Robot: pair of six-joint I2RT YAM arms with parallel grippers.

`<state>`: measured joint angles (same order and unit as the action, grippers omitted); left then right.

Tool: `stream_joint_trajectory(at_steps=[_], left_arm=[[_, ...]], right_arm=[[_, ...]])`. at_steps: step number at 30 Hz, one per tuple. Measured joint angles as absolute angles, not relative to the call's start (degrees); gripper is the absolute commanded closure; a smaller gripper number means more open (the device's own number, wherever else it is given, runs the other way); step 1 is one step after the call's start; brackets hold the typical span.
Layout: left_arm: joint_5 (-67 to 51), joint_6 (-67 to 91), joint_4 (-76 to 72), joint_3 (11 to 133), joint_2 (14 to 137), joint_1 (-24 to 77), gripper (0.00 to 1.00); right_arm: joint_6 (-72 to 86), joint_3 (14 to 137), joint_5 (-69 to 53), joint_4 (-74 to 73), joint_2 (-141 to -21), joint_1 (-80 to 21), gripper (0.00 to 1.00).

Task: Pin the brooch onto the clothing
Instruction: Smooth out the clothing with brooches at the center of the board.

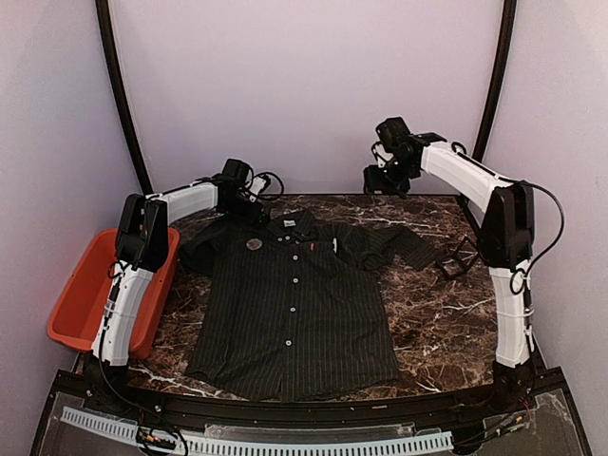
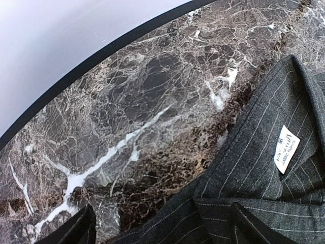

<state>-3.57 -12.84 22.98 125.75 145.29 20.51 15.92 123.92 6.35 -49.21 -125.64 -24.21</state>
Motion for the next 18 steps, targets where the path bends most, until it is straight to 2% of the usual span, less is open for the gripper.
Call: stream_joint_trajectory(at_steps=[9, 13, 15, 18], left_arm=[[-2.3, -12.7, 23.0, 124.8, 145.3, 20.4, 0.12], [-1.8, -12.8, 23.0, 124.7, 145.3, 20.4, 0.15], [-1.6, -12.8, 23.0, 124.7, 145.3, 20.4, 0.17], [-1.3, -12.8, 23.3, 124.7, 145.3, 20.3, 0.2]], right_arm=[[11.4, 129.5, 0.2, -48.0, -142.1, -22.4, 0.38], [11.2, 128.1, -1.8, -48.0, -143.8, -22.0, 0.4], [11.1, 127.7, -2.3, -47.4, -143.7, -22.0, 0.45], [10.8, 126.9, -3.2, -46.8, -143.7, -22.0, 0.61]])
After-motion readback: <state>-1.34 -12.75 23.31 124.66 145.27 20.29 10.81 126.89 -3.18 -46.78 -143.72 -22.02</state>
